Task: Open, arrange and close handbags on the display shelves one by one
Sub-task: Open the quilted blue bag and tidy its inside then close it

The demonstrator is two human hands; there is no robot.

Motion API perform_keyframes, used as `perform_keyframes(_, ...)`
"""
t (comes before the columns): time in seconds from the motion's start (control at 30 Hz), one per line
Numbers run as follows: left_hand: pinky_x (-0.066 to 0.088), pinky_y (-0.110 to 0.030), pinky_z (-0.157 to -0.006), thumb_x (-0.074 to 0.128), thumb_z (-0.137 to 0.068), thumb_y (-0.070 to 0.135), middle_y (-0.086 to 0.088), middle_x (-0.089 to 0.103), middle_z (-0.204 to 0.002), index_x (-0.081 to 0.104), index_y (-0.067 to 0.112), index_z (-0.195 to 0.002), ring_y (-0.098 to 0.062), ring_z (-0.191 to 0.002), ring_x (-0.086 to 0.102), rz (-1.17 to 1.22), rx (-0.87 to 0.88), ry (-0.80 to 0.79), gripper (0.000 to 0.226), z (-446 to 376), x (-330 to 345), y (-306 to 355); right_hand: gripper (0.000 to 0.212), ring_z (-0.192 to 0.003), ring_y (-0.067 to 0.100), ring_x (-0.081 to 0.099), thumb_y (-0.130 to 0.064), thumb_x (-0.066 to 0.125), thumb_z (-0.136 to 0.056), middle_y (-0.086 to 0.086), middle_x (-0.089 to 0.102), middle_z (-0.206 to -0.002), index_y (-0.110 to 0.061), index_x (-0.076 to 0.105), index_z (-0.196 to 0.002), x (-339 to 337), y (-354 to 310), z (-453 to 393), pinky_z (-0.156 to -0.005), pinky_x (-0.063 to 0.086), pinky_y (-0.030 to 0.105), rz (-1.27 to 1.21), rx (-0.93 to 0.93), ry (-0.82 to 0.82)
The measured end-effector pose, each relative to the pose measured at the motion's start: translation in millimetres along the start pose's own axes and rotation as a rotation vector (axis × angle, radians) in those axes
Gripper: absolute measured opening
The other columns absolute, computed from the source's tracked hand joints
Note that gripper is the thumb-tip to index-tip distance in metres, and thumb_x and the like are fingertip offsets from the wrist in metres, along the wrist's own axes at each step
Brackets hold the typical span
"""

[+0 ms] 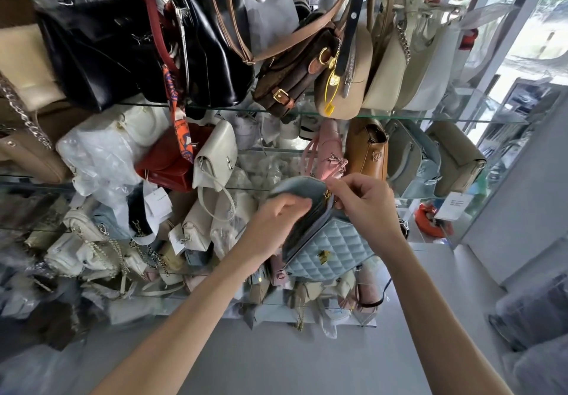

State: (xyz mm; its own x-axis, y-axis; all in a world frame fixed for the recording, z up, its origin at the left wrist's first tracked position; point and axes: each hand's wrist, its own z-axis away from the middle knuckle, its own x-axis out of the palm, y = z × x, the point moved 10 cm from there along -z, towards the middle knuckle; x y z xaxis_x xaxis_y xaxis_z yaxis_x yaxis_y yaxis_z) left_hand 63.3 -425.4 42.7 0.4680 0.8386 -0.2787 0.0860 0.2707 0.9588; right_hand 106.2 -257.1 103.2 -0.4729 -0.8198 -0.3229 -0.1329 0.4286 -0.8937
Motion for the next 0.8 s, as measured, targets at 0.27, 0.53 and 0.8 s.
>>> perform_keyframes(0.27,0.049,-0.025,-0.074,0.075,-0.092,0.033,0.011,0.075,-0.090,0.079,0.023,-0.100,-0.004,-0.083,0.065,-0.397,0.401,0.076,0.013,-22,6,62,0.028,-0.056,0.004,0.053,-0.031,0.072,-0.095,0.003,0.067,-0.065,-0.015,0.074,-0.073,-6,1,2,-0.054,0.041,0.019,0.020,-0.011,0.051)
perform_keyframes(0.53,0.054,-0.020,-0.066,0.064,-0.101,0.018,0.003,0.067,-0.067,0.068,0.013,-0.079,-0.011,-0.064,0.060,0.175,0.037,-0.125,0.023,-35,15,22,0.030,-0.054,0.001,0.050,-0.032,0.071,-0.096,-0.014,0.060,-0.056,-0.016,0.069,-0.070,-7,9,8,-0.053,0.039,0.016,0.020,0.039,0.158)
perform_keyframes(0.8,0.051,-0.026,-0.066,0.052,-0.107,0.021,0.003,0.049,-0.069,0.045,0.017,-0.075,-0.010,-0.063,0.049,0.118,-0.192,-0.143,0.033,-35,37,-25,0.032,-0.060,0.002,0.055,-0.033,0.066,-0.099,-0.006,0.064,-0.061,-0.014,0.069,-0.073,-8,10,13,-0.055,0.039,0.012,0.184,0.017,0.170)
